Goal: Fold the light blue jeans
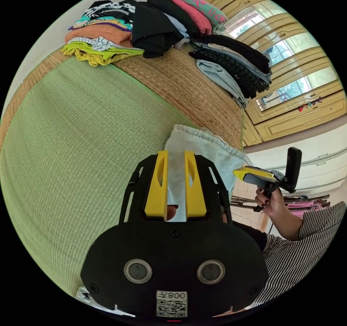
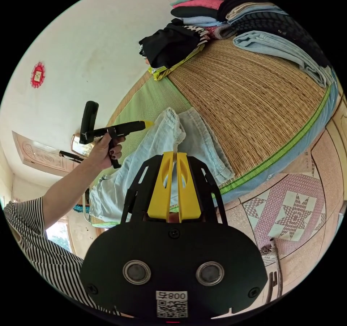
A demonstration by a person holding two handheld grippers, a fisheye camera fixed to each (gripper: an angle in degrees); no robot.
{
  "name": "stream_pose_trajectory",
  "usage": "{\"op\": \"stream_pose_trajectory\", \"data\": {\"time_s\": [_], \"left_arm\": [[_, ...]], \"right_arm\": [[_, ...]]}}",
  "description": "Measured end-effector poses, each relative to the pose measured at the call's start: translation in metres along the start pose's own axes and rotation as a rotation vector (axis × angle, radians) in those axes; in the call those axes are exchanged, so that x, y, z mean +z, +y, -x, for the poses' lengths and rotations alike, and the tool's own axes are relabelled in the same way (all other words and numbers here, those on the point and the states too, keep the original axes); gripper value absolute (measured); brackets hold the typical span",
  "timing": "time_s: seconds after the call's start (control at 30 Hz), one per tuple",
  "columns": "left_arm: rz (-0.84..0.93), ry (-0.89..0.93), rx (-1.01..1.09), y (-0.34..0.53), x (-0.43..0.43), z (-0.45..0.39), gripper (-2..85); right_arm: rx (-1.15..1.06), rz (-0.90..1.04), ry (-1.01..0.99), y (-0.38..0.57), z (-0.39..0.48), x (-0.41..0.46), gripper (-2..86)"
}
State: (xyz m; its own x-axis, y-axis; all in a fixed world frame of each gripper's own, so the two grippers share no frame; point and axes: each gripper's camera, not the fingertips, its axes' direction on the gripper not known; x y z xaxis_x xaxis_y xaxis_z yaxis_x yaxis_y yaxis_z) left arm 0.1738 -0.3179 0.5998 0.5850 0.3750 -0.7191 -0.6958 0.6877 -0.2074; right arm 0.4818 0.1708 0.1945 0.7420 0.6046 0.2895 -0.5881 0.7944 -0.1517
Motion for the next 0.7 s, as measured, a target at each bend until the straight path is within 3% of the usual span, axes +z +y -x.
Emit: {"op": "stream_pose_trajectory", "data": {"time_s": [0.2, 0.53, 0.7], "left_arm": [[0.053, -0.021, 0.024, -0.039, 0.030, -0.023, 2.9], [-0.156, -0.100, 0.230, -0.058, -0.017, -0.124, 1.9], [-0.047, -0.223, 0.347, -0.085, 0.021, -0.173, 1.4]], "right_arm": [[-0.008, 0.021, -0.008, 0.002, -0.020, 0.000, 1.4], [-0.083, -0.061, -0.109, 0.023, -0.016, -0.046, 1.8], [-0.032, -0.049, -0.066, 0.039, -0.036, -0.047, 1.9]]}}
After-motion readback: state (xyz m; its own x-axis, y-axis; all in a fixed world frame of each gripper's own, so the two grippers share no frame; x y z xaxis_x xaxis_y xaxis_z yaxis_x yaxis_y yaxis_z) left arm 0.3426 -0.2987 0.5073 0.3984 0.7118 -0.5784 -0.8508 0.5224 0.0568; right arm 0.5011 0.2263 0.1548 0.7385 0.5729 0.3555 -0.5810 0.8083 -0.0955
